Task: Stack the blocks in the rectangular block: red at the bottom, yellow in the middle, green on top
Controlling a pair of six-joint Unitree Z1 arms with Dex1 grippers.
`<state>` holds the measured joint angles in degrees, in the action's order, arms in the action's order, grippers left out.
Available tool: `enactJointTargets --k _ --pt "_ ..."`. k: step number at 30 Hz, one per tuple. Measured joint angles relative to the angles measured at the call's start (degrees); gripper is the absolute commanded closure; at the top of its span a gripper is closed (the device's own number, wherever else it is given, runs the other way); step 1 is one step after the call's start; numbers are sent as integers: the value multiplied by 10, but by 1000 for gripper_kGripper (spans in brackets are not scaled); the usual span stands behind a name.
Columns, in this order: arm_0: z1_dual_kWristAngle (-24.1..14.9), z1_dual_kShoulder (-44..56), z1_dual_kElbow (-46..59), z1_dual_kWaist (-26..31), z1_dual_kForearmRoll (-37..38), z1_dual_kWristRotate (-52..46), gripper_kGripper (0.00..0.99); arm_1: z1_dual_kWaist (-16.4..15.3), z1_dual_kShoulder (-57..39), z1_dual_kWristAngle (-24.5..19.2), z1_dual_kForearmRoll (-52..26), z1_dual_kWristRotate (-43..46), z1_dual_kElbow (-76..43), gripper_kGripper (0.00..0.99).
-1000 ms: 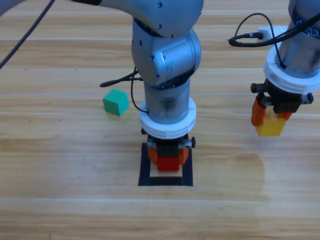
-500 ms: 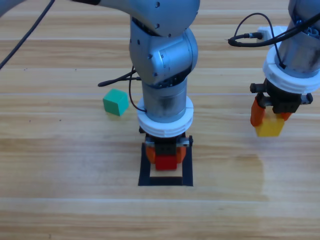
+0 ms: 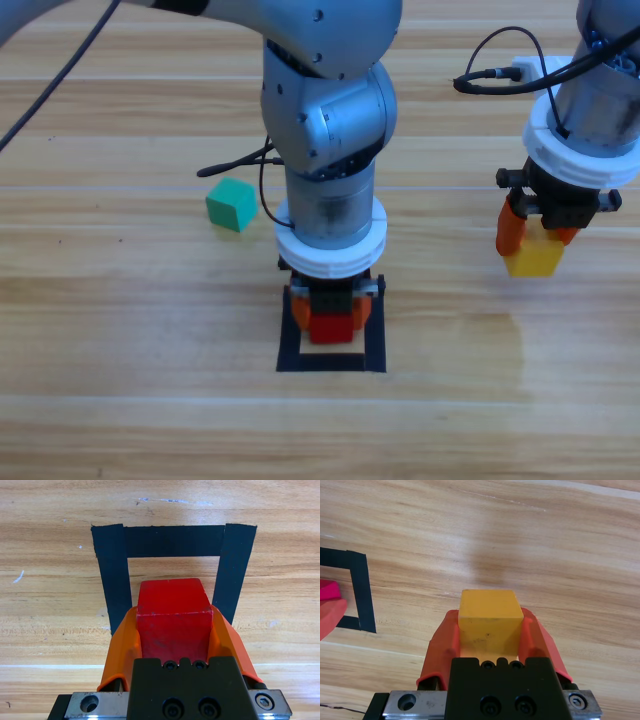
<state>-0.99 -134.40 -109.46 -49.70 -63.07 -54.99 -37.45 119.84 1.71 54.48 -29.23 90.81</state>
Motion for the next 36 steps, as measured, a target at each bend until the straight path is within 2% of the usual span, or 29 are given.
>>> enactJointTargets --k 36 --pt "0 -8 -3 -7 0 -7 990 0 0 0 0 0 0 800"
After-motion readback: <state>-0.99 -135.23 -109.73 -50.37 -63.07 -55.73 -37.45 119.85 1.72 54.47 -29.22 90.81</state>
